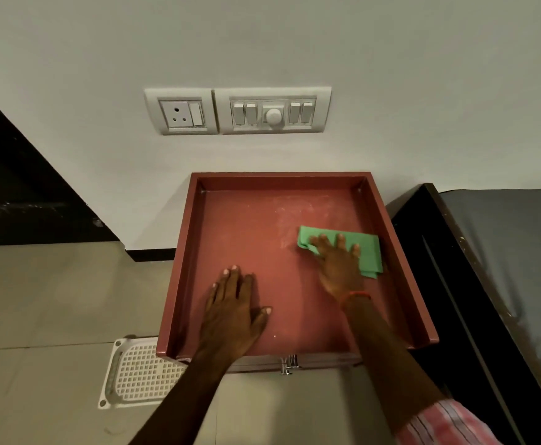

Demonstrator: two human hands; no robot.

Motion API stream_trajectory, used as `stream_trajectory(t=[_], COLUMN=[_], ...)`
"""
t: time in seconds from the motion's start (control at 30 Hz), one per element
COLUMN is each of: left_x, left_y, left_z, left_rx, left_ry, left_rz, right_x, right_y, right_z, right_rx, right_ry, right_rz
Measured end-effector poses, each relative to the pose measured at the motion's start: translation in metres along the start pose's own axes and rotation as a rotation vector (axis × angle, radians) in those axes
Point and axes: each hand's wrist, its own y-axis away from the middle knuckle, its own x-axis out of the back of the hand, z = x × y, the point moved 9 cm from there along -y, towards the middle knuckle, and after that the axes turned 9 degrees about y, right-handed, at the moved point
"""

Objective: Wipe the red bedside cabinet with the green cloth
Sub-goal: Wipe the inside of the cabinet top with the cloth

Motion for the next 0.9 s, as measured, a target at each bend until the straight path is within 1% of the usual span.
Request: stream_trajectory(t=[0.03, 0.1, 0.17, 0.23, 0.27, 0.33, 0.37, 0.43, 0.5, 0.57, 0.63, 0.67, 0.7, 0.73, 0.77, 0.8, 0.83, 0.9], left_x=[0.002, 0.012, 0.03, 0.061, 0.08, 0.117, 0.13, 0.15, 0.152, 0.137, 0.117, 0.11, 0.108, 0.109, 0.11, 0.112, 0.113, 0.113], left_y=[0.0, 0.0, 0.0, 0.002, 0.004, 0.009, 0.008, 0.0, -0.01, -0.016, -0.017, -0.015, -0.012, -0.009, -0.007, -0.006, -0.007, -0.01], left_z=[-0.002, -0.002, -0.001, -0.002, -0.003, -0.003, -0.01, -0.037, -0.067, -0.085, -0.091, -0.092, -0.093, -0.093, -0.094, -0.092, -0.09, -0.085], left_rx=[0.001, -0.004, -0.024, -0.062, -0.095, -0.184, -0.193, -0.095, 0.028, 0.082, 0.096, 0.101, 0.11, 0.128, 0.148, 0.156, 0.147, 0.117], left_ry=[0.03, 0.113, 0.231, 0.308, 0.278, 0.11, 0.024, -0.067, -0.025, 0.008, 0.026, 0.075, 0.127, 0.145, 0.124, 0.082, 0.046, -0.022], left_rz=[-0.006, -0.007, 0.024, 0.13, 0.207, 0.36, 0.409, 0.469, 0.47, 0.442, 0.408, 0.406, 0.427, 0.453, 0.477, 0.487, 0.49, 0.49], right_x=[0.002, 0.001, -0.005, -0.006, -0.004, -0.001, 0.01, 0.049, 0.088, 0.112, 0.103, 0.092, 0.08, 0.071, 0.066, 0.061, 0.055, 0.026], right_y=[-0.009, -0.001, 0.037, 0.093, 0.124, 0.169, 0.181, 0.179, 0.155, 0.118, 0.076, 0.059, 0.046, 0.039, 0.037, 0.039, 0.043, 0.053], right_z=[-0.014, -0.048, -0.079, -0.097, -0.103, -0.108, -0.105, -0.097, -0.083, -0.06, -0.038, -0.028, -0.017, -0.008, -0.005, -0.009, -0.021, -0.046], right_rx=[0.002, 0.109, 0.271, 0.407, 0.468, 0.515, 0.496, 0.433, 0.334, 0.198, 0.087, 0.021, -0.06, -0.141, -0.182, -0.164, -0.095, 0.051], right_ry=[0.034, 0.087, 0.137, 0.079, 0.014, -0.067, -0.084, -0.222, -0.458, -0.603, -0.696, -0.716, -0.695, -0.613, -0.502, -0.391, -0.296, -0.121], right_rz=[0.009, 0.031, 0.045, 0.086, 0.085, -0.017, -0.044, -0.003, 0.058, 0.176, 0.184, 0.175, 0.18, 0.213, 0.258, 0.287, 0.289, 0.174])
